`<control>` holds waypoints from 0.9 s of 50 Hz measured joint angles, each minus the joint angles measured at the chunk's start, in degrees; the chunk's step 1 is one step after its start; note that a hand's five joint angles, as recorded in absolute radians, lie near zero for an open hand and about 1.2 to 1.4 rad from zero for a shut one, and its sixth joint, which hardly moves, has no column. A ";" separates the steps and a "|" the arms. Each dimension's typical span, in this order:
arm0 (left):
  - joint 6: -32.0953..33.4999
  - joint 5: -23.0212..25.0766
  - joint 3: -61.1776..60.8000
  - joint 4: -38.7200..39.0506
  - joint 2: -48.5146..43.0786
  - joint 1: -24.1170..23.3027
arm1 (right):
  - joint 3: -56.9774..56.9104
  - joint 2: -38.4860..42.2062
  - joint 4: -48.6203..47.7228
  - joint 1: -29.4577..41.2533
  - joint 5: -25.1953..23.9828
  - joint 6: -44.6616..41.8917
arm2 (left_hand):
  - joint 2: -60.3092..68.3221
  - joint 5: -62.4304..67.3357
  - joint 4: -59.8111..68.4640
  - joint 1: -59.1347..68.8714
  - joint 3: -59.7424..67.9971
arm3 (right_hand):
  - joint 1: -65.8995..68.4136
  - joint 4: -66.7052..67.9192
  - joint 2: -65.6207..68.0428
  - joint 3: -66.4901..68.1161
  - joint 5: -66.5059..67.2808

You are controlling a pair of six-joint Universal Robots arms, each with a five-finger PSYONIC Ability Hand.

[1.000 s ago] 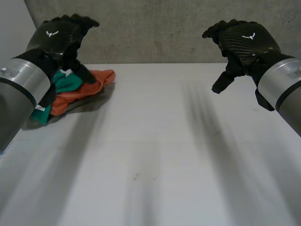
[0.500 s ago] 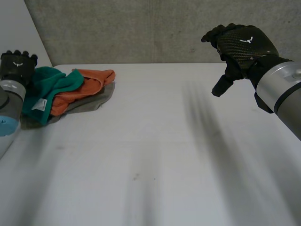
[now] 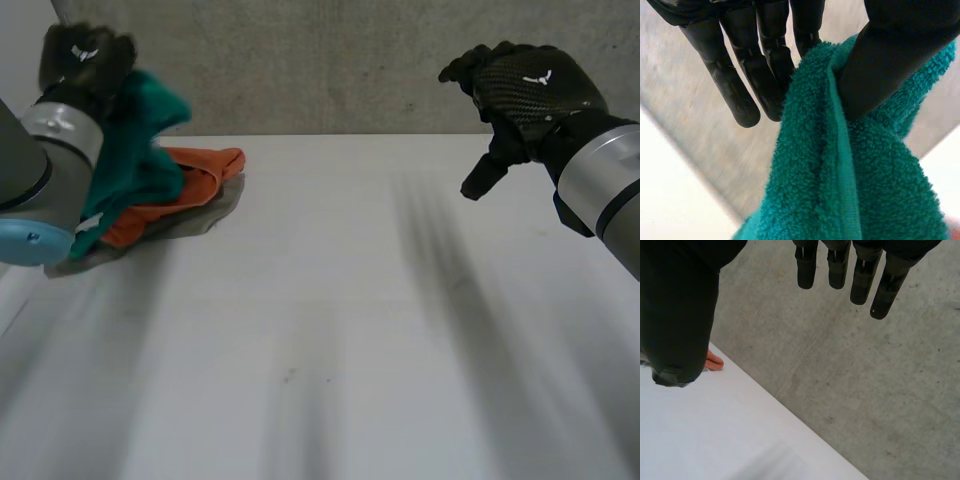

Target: Fold the laundry.

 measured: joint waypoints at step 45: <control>1.51 2.24 -30.65 -5.58 9.77 -9.28 | 3.55 10.13 12.92 1.34 -0.63 -25.48 | -45.71 -41.46 -45.97 -40.28 -45.54 | 0.00 0.00 0.00 0.00 0.00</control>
